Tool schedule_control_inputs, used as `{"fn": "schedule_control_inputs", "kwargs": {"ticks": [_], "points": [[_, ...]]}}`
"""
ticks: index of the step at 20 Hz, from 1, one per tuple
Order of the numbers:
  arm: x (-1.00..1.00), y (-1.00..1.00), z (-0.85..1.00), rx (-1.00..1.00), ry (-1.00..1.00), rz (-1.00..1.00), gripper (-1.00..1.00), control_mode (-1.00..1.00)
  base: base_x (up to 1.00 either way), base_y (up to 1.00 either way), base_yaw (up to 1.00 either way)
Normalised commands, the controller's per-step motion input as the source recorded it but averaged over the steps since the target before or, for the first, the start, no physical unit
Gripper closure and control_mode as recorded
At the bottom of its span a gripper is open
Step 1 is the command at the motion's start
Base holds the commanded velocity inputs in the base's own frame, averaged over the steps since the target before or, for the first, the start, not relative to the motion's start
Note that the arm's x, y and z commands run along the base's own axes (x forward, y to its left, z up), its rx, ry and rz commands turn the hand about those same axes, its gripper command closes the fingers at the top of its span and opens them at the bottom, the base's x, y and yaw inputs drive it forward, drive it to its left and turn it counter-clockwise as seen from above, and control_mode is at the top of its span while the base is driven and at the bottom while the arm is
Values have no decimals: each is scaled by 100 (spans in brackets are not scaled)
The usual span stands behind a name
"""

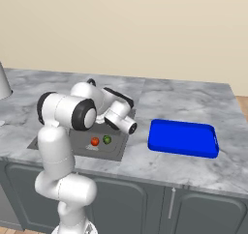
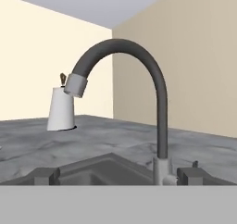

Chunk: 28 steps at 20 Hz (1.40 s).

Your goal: Pick up all produce items and place them in the sink. Turn on the sink faucet to wash them. Then turn the sink off and put them in the tray.

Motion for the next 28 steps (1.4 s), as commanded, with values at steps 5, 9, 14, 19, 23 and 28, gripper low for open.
{"fn": "schedule_control_inputs", "kwargs": {"ticks": [5,9,14,19,23,28], "points": [[11,15,0,0,0,0,-100,-100,0,0,0],[18,18,0,0,0,0,-100,-100,0,0,0],[17,2,0,0,0,-2,-100,-100,0,0,0],[18,0,-2,-1,0,0,-100,-100,0,0,0],[26,0,-9,-1,0,0,-100,-100,0,0,0],[29,0,-16,-3,0,0,-100,-100,0,0,0]]}}
